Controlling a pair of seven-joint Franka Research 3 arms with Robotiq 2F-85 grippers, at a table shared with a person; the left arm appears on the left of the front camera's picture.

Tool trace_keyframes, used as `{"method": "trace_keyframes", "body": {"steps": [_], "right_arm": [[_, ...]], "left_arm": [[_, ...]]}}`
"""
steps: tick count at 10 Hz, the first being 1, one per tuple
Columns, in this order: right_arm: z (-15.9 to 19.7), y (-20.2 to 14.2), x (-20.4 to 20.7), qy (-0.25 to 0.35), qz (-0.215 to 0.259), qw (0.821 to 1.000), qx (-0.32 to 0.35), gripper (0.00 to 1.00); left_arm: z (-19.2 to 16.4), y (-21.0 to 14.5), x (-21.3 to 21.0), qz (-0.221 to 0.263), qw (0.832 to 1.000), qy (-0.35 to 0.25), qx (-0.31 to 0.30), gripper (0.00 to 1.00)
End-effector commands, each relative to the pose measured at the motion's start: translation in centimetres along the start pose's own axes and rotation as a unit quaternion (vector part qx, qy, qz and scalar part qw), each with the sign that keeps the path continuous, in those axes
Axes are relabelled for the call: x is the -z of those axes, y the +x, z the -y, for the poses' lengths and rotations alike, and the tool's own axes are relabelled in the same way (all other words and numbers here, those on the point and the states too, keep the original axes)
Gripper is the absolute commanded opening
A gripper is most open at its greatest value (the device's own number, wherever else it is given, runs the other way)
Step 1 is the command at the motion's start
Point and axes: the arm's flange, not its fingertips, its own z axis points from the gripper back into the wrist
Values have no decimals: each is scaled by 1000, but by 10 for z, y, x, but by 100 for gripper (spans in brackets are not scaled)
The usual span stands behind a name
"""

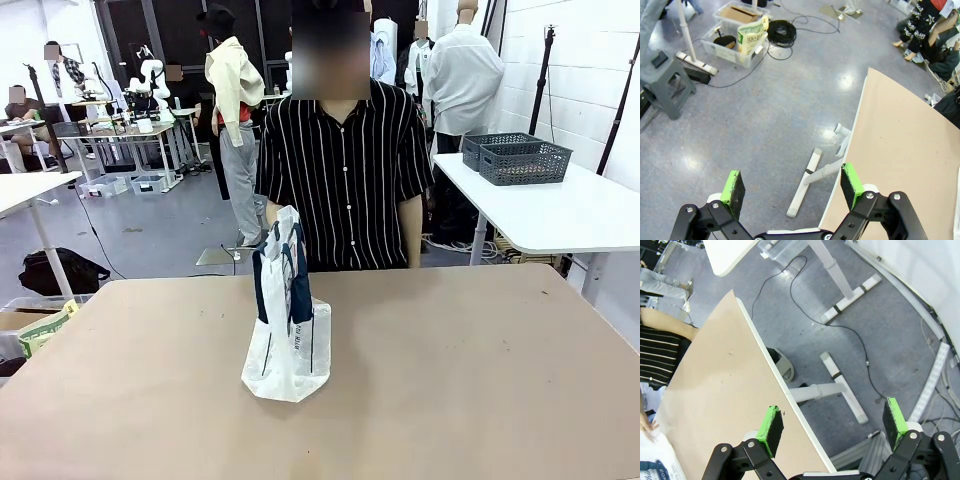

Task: Transfer purchased items from the store into the shopping bag.
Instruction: Open the Reusable shopping bag in the center of the table.

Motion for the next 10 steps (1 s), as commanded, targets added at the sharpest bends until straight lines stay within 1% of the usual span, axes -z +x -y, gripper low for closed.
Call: {"method": "trace_keyframes", "body": {"steps": [1, 5, 6, 7, 8, 9, 10], "right_arm": [[-1, 1, -2, -6, -1, 1000, -1, 100], [0, 0, 0, 0, 0, 1000, 0, 100], [-23, 8, -19, 32, 13, 999, -22, 100], [-53, 13, -42, 78, 30, 995, -55, 100], [-97, 16, -67, 109, 43, 987, -109, 100], [-130, 18, -92, 150, 42, 976, -153, 100], [-164, 15, -118, 205, 49, 959, -191, 100]], "left_arm": [[0, -1, 0, -2, 1000, 5, -7, 100], [0, 0, 0, 0, 1000, 0, 0, 100], [28, 16, -6, 31, 999, -15, 36, 100], [61, 32, -11, 60, 993, -53, 84, 100], [105, 53, -12, 74, 982, -80, 153, 100], [144, 71, -13, 86, 966, -121, 211, 100], [185, 87, -13, 84, 952, -145, 256, 100]]}}
